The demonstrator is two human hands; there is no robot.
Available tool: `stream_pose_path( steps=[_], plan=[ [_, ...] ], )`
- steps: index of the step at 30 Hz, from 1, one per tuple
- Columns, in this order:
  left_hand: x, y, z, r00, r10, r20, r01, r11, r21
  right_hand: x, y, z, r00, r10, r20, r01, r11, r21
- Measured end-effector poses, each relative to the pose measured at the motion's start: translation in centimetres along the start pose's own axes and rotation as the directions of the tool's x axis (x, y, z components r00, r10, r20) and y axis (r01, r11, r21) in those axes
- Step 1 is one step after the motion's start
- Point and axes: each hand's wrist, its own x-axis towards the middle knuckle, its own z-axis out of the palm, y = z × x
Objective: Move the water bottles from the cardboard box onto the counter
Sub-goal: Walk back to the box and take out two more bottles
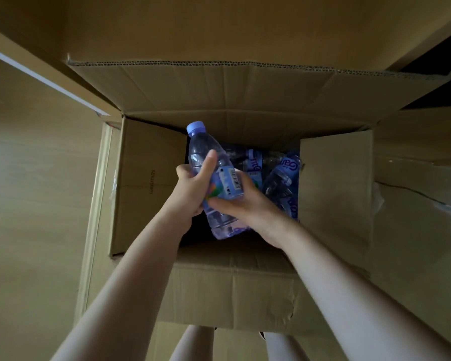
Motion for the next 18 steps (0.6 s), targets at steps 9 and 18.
stream_pose_path(
  steps=[9, 18],
  plan=[
    [-1.3, -1.3, -1.2, 0.985, 0.072, 0.156, -0.088, 0.992, 0.095, -1.7, 1.1, -0.8, 0.993, 0.045, 0.114, -0.083, 0.93, 0.358],
    [-2.3, -1.7, -0.5, 0.961, 0.017, 0.275, 0.077, 0.942, -0.326, -1.7, 1.7, -0.1, 0.996, 0.083, -0.022, -0.079, 0.984, 0.161]
  ],
)
